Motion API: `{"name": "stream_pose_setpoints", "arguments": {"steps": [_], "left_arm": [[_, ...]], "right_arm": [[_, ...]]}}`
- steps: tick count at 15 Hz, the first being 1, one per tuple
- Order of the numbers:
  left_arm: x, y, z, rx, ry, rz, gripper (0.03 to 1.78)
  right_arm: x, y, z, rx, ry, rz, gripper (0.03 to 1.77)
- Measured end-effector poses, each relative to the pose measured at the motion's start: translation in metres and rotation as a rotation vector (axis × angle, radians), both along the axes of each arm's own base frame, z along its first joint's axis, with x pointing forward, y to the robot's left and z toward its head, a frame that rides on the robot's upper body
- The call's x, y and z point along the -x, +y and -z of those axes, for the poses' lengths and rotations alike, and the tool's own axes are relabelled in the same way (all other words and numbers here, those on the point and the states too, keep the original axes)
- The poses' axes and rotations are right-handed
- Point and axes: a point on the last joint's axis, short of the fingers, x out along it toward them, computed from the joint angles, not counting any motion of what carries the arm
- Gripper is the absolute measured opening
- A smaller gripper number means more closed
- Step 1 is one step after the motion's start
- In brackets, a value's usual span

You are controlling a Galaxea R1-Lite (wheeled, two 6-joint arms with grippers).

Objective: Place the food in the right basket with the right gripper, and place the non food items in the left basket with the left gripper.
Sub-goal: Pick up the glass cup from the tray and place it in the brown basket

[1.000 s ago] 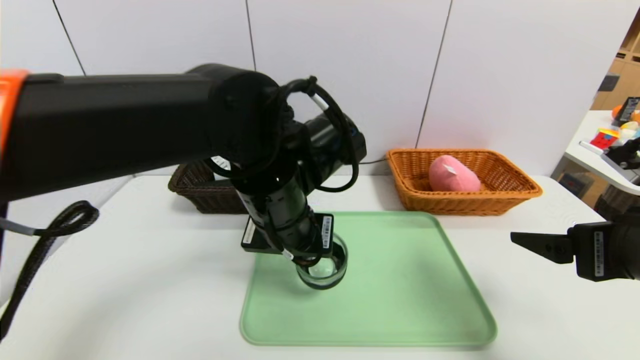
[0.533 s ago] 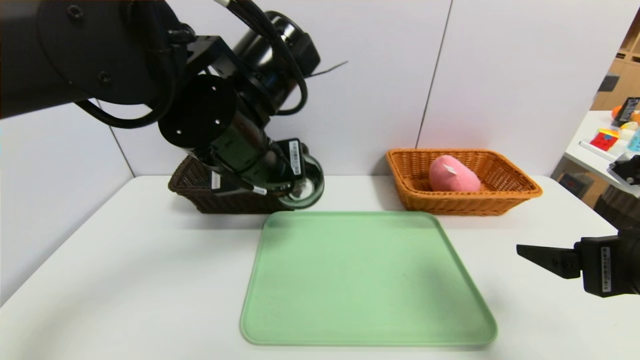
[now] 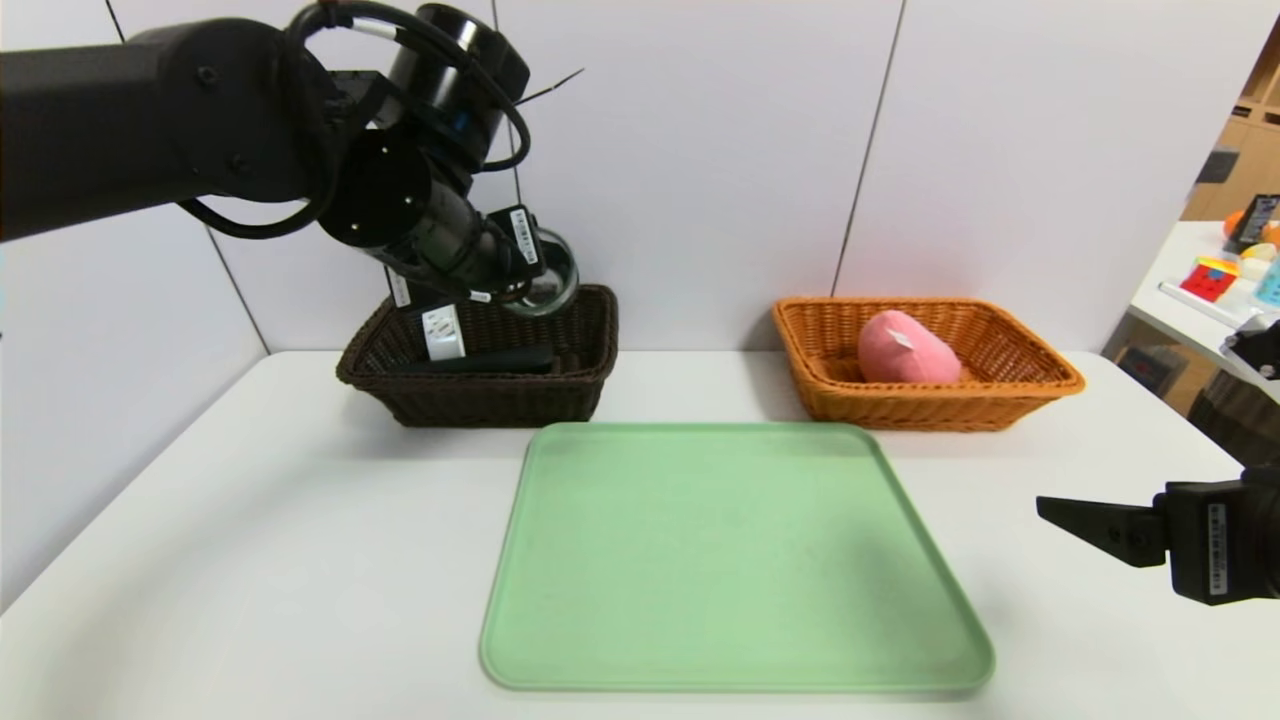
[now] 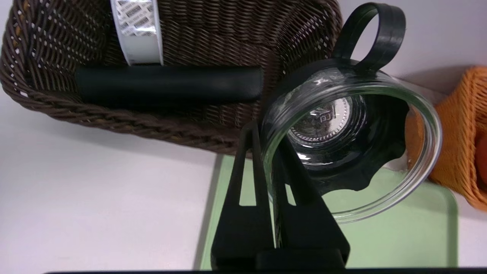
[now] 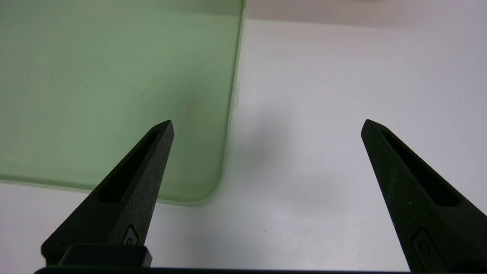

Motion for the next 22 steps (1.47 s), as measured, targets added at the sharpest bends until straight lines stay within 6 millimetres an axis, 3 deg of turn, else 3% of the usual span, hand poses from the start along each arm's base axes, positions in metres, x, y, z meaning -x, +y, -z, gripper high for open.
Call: {"name": "stream_pose_setpoints", "arguments": {"steps": [6,10,15,22], "left_arm": [[-0.055,0.021,0.037,-0.031,0.009,-0.09,0.1],[-0.079,0.019,0.064,-0.051,0.031,-0.104,0.1],[-0.093,0.02,0.084,-0.069,0.051,-0.115,0.1],[-0.097,0.022,0.09,-0.08,0.061,-0.121,0.1]], "right_arm": [[0.0,0.0,0.001,0.001,0.003,0.0,1.7],[0.0,0.0,0.002,0.002,0.011,-0.001,1.7],[-0.001,0.0,0.003,0.0,0.015,-0.006,1.7],[-0.002,0.001,0.005,0.002,0.024,-0.01,1.7]]}}
